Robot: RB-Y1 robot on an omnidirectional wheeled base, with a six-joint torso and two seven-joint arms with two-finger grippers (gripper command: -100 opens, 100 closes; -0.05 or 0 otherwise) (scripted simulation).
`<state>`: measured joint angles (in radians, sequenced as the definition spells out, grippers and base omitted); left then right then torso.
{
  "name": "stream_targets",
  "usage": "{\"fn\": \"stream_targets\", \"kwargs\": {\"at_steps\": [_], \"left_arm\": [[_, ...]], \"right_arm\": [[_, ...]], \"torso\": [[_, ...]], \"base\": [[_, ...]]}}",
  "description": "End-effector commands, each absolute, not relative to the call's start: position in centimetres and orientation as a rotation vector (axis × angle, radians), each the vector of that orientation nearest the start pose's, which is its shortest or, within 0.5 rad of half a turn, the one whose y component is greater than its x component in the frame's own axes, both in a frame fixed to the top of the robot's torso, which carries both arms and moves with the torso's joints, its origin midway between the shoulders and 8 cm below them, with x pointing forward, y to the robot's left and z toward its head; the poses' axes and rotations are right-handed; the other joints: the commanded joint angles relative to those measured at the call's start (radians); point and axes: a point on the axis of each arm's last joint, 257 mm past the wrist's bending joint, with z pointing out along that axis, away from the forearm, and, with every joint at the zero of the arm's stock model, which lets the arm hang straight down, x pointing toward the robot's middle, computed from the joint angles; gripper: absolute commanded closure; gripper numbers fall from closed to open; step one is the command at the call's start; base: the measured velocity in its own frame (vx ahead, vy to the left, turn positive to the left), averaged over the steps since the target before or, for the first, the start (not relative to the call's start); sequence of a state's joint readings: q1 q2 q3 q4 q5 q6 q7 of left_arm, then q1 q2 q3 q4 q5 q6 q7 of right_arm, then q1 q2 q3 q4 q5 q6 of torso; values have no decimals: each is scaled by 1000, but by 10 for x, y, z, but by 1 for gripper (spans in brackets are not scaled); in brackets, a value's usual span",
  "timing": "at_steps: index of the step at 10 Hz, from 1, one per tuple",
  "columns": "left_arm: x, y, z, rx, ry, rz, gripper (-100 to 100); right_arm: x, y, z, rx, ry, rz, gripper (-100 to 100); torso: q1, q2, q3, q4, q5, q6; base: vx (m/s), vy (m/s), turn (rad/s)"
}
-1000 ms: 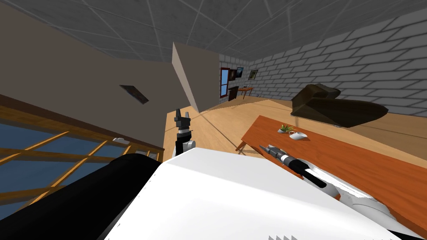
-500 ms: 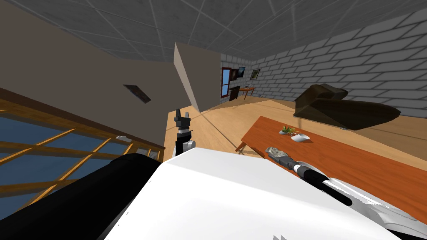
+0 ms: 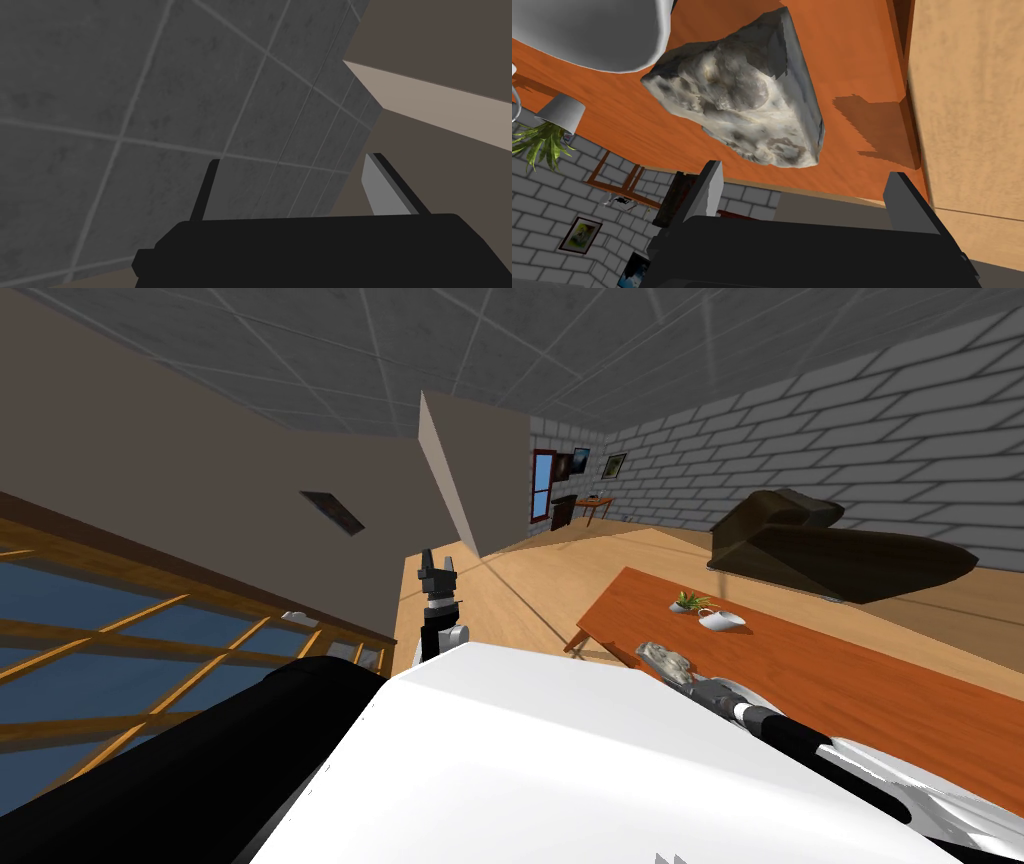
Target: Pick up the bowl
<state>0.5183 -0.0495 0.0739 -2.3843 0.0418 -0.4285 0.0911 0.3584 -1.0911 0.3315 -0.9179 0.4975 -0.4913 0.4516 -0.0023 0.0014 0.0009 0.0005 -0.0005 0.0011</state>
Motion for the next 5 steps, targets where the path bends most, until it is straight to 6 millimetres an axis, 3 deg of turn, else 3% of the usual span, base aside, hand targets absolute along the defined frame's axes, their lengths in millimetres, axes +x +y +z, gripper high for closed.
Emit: {"fn": "stream_targets", "kwargs": {"at_steps": [1,3,5], "left_arm": [[325,312,52,-723,504,-1335,0],[325,312,52,-722,504,-1335,0],[325,312,52,-722,504,-1335,0]], "right_arm": [[206,-621,-445,-436,2481,-197,-100],[172,-646,-451,-510,2559,-259,-100],[168,-651,-451,-503,2568,-271,-100]], "torso": [[0,0,0,0,0,0],[1,0,0,0,0,0],[-1,0,0,0,0,0]], "base": [[0,0,0],[5,-25,35],[7,-28,8]]}}
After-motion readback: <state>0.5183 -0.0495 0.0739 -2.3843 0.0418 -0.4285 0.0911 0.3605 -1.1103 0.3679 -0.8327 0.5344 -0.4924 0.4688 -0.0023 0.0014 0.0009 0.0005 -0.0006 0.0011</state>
